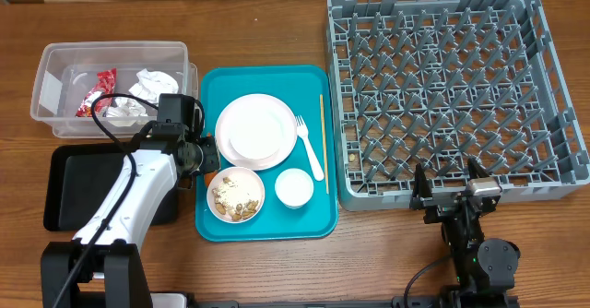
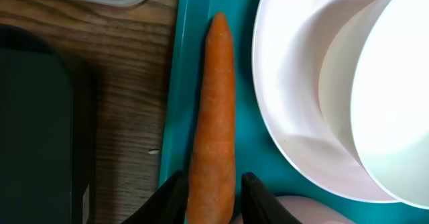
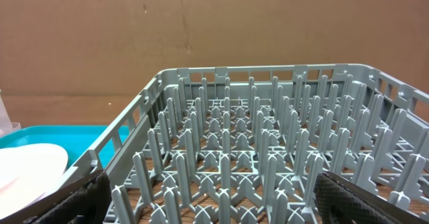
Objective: Sort waste into correct bins and load items into the dishwasher
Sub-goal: 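Lower the left gripper and close on the carrot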
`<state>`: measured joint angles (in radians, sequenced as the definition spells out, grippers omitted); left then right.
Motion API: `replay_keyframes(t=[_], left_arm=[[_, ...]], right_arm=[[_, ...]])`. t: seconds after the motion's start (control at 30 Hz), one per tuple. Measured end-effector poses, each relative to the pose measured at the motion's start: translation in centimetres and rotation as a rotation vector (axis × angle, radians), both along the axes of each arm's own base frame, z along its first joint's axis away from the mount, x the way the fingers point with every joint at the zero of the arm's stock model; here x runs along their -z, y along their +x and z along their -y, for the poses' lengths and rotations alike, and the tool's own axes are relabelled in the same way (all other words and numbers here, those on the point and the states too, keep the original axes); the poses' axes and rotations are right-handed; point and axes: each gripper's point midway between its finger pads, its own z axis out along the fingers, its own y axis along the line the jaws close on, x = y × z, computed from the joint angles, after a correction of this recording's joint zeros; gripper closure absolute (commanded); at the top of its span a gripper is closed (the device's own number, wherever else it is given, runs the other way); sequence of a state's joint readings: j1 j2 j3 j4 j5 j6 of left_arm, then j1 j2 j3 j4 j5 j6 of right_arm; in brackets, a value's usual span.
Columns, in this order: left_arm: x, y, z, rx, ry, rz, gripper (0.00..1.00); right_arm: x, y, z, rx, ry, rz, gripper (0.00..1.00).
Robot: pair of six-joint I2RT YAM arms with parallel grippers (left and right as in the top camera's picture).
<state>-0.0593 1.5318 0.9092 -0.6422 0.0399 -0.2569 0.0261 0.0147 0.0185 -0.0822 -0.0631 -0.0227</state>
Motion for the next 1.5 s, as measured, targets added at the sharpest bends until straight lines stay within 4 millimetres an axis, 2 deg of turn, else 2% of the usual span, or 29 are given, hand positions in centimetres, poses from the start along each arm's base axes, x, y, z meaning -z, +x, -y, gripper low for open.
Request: replay_keyframes(t=[0.53,0.77,1.5], left_arm=[[0.00,-0.02,0.36,0.014,0.004,0.001,0.70],[-0.04,0.09,0.52,0.019,0.004,0.006,0.66],[-0.11,0.31,0.39,0.016,0.011,0.016,0.69]], right_arm=[[0.00,0.00,0.00,0.000,0.000,0.000,0.00],[0.01,0.00,0.00,0.000,0.001,0.000,0.00],[0.01,0.00,0.00,0.000,0.000,0.000,0.00]])
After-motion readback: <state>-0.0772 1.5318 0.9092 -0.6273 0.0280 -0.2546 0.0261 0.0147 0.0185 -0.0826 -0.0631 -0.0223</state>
